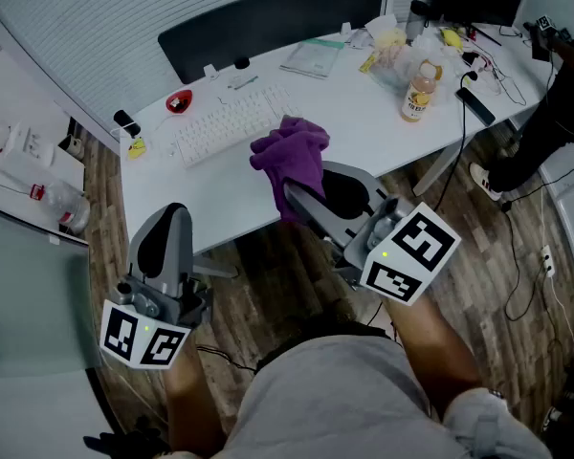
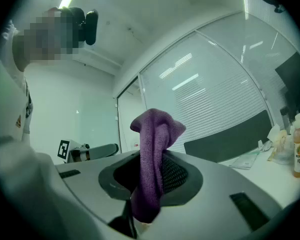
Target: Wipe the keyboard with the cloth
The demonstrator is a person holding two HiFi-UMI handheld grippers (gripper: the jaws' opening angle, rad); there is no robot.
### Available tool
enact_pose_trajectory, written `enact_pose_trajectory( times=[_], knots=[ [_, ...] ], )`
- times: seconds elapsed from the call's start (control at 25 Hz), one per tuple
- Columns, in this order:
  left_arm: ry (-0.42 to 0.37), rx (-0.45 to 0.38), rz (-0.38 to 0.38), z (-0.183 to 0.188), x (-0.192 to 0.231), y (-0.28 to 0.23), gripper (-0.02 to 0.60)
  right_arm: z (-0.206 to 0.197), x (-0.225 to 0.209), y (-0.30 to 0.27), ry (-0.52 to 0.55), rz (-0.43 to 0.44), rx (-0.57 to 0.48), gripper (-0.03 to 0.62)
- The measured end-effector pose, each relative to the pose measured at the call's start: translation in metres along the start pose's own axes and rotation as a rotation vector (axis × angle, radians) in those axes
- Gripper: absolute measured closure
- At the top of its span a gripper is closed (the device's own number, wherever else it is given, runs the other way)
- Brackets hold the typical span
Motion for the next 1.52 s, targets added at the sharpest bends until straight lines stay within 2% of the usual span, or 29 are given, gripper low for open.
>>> enact_pose_trajectory(
  times=[0.48, 0.88, 1.2, 1.52],
  knots=[
    [-0.003, 0.025, 0.028, -0.012, 0.006, 0.001, 0.566, -0.002, 0.0, -0.002, -0.071, 0.057, -0.026, 0.51],
    [-0.001, 0.037, 0.084, -0.021, 0.059, 0.035, 0.566, -0.024, 0.022, -0.05, -0.109, 0.063, -0.022, 0.508],
    [-0.008, 0.03, 0.088, -0.034, 0.09, 0.068, 0.566, -0.054, 0.036, -0.071, -0.091, 0.018, 0.006, 0.508],
    [0.036, 0.063, 0.094, -0.057, 0.105, 0.067, 0.566, -0.068, 0.024, -0.086, -0.088, -0.031, 0.068, 0.508]
  ],
)
Point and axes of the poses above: the fingertips, and each gripper's own axes: y backward along the fingers, x to its left, z out of its top, the point moved 1 cm from there along y, backward along the fingers, and after that the axes turned 14 degrees about -y, right-handed, at the moved point
